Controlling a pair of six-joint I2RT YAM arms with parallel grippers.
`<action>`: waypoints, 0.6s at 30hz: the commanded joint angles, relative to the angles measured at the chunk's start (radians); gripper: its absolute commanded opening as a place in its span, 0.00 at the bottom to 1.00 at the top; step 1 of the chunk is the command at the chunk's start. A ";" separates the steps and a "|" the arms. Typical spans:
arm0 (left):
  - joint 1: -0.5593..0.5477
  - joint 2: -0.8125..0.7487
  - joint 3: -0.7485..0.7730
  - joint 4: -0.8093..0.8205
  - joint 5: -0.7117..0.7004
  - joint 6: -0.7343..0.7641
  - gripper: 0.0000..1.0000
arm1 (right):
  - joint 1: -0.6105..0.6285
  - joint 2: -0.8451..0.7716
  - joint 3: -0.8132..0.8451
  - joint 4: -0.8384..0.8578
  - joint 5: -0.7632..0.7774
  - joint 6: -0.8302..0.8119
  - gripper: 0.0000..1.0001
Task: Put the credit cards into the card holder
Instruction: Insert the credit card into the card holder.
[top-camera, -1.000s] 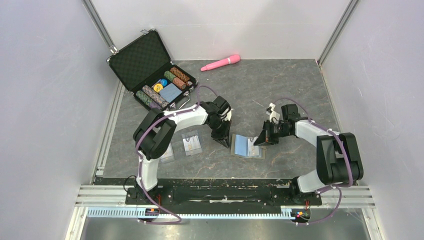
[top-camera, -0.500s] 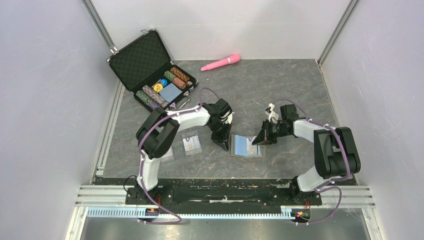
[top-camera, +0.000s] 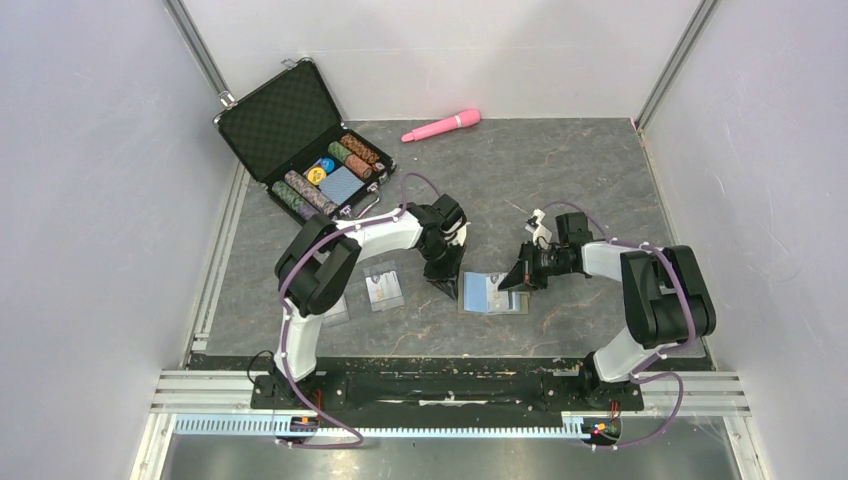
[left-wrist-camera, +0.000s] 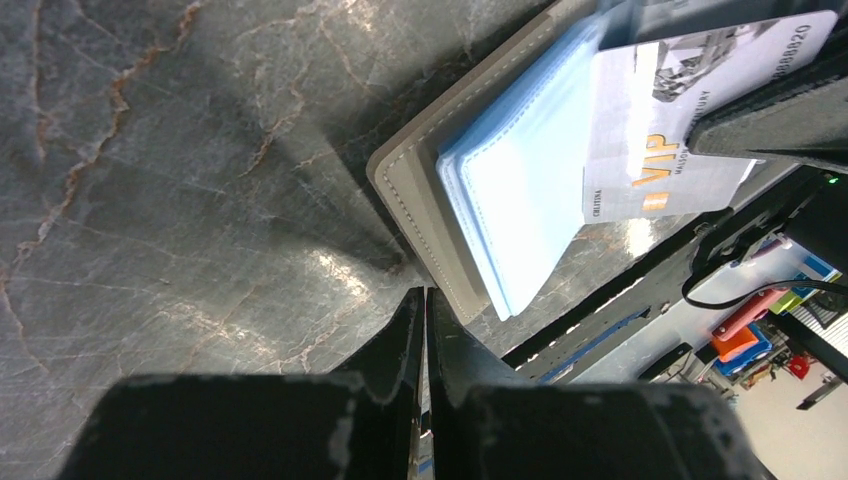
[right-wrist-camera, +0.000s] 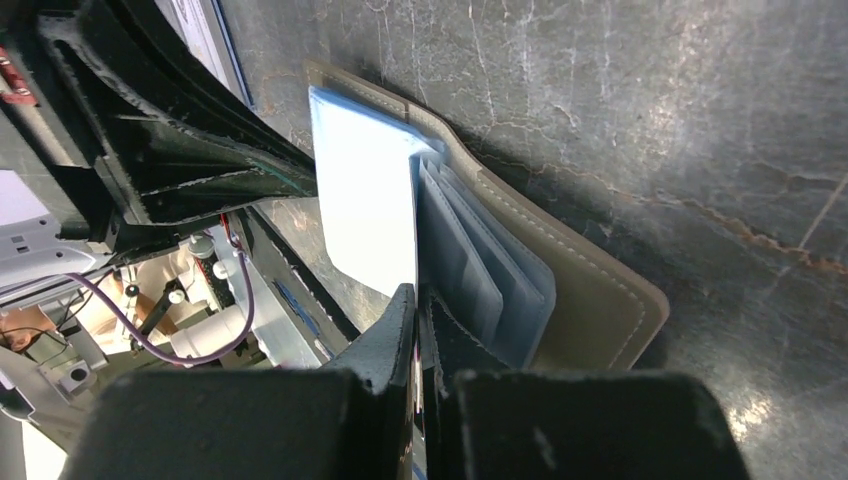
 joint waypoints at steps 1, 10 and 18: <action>-0.006 0.022 0.031 -0.009 0.002 0.063 0.08 | 0.015 0.027 -0.015 0.075 -0.013 0.008 0.00; -0.014 0.049 0.041 -0.025 0.003 0.071 0.07 | 0.043 0.057 -0.030 0.149 -0.019 0.033 0.00; -0.023 0.063 0.053 -0.034 0.003 0.072 0.07 | 0.064 0.068 -0.035 0.246 -0.022 0.094 0.00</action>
